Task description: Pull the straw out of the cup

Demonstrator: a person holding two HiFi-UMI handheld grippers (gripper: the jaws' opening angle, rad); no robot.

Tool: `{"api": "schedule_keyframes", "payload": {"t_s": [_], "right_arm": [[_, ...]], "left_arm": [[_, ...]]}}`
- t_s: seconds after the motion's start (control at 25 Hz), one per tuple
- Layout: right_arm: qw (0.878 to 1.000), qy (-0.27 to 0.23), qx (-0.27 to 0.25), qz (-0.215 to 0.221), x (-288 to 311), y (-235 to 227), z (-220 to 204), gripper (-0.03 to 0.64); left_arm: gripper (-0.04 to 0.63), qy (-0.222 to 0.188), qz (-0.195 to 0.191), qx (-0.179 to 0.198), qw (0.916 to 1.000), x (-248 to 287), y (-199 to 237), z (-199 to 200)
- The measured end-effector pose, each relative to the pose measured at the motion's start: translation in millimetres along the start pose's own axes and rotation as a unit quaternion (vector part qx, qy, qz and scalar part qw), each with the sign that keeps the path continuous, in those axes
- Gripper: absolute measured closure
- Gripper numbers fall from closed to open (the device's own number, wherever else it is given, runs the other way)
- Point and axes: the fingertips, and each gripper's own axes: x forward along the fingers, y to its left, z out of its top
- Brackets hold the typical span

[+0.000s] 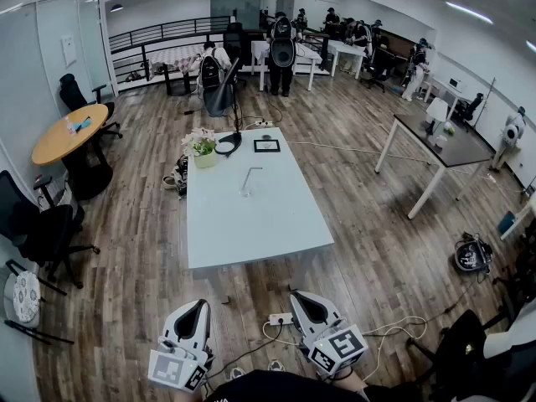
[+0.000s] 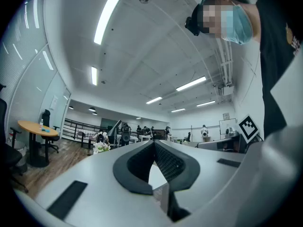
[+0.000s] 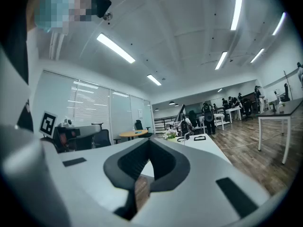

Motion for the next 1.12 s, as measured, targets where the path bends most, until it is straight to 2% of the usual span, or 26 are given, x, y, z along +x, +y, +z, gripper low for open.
{"api": "schedule_keyframes", "payload": {"t_s": [0.36, 0.48, 0.6, 1.12], "right_arm": [[1.000, 0.001, 0.003, -0.002, 1.1, 6.2, 0.0, 0.600], [1.000, -0.012, 0.006, -0.002, 0.1, 10.7, 3.4, 0.600], [0.999, -0.032, 0.012, -0.010, 0.2, 11.8, 5.4, 0.600], [0.999, -0.026, 0.019, -0.045, 11.0, 43.1, -7.1, 0.600]], "left_arm": [[0.584, 0.002, -0.003, -0.002, 1.0000, -4.5, 3.7, 1.8], [0.584, 0.003, -0.006, -0.003, 1.0000, -7.7, 5.2, 1.3], [0.584, 0.004, -0.010, -0.006, 0.9999, -11.0, 8.7, -1.5], [0.584, 0.016, -0.040, -0.008, 0.9991, -33.7, 33.5, -7.0]]}}
